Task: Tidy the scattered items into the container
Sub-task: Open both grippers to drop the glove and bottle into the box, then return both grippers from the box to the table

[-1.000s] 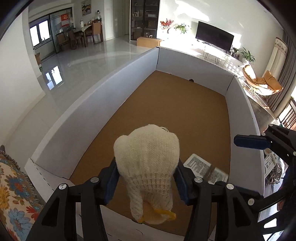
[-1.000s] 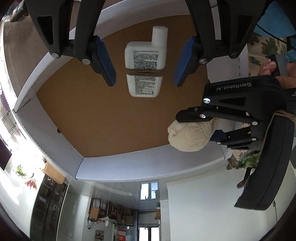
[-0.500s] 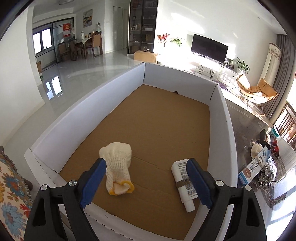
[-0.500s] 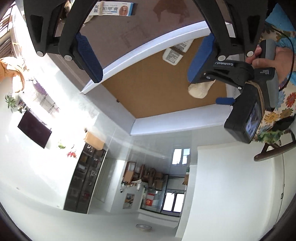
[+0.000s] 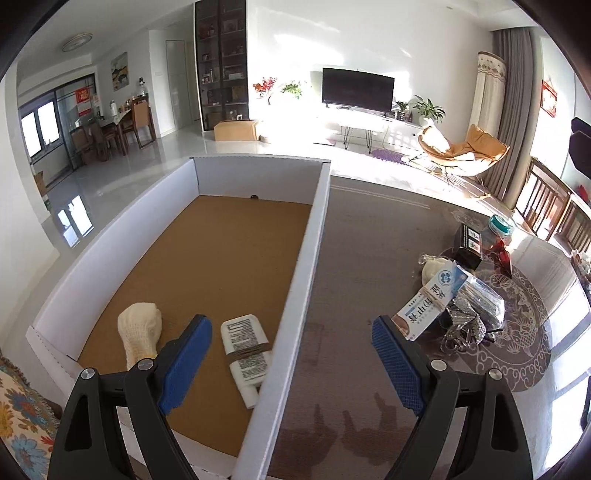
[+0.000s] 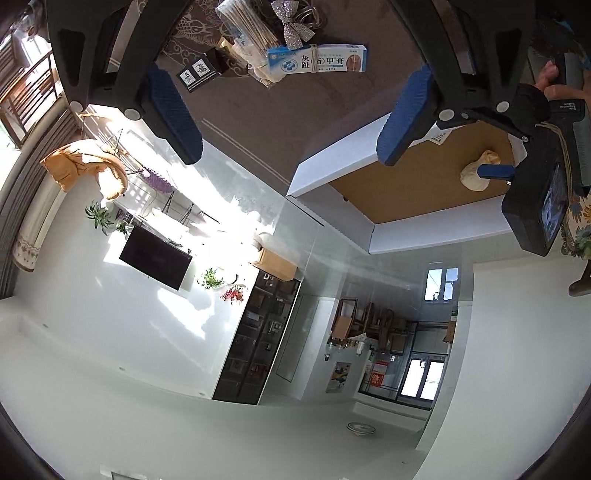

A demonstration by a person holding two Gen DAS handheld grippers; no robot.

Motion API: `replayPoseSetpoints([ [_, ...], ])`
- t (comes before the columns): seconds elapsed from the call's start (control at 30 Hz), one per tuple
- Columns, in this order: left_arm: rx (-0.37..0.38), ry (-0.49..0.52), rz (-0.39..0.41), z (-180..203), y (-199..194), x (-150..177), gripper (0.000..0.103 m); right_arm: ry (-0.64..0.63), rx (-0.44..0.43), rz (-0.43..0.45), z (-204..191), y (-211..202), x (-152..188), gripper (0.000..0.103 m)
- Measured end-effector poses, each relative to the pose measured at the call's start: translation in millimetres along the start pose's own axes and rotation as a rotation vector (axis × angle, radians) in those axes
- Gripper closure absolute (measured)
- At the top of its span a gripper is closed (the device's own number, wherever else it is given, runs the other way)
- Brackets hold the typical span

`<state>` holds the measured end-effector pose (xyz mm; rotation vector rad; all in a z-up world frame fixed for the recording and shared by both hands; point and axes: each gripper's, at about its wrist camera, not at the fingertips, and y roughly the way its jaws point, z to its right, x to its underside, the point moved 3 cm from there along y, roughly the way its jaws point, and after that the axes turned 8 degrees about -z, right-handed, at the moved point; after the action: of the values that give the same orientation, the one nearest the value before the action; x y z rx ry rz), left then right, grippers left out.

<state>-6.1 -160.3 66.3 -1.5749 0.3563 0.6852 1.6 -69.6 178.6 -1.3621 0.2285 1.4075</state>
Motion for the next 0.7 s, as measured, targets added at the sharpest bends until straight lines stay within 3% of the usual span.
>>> replayPoseSetpoints([
  [0.17,0.018,0.087,0.021,45,-8,0,0.014,0.035,0.036,0.014,24,-17,8,0.003],
  [0.37,0.052,0.145,-0.012,85,3,8,0.014,0.084,0.057,0.003,43,-23,16,0.003],
  [0.7,0.061,0.210,-0.052,117,20,16,0.014,0.123,0.068,0.002,61,-27,18,0.003],
])
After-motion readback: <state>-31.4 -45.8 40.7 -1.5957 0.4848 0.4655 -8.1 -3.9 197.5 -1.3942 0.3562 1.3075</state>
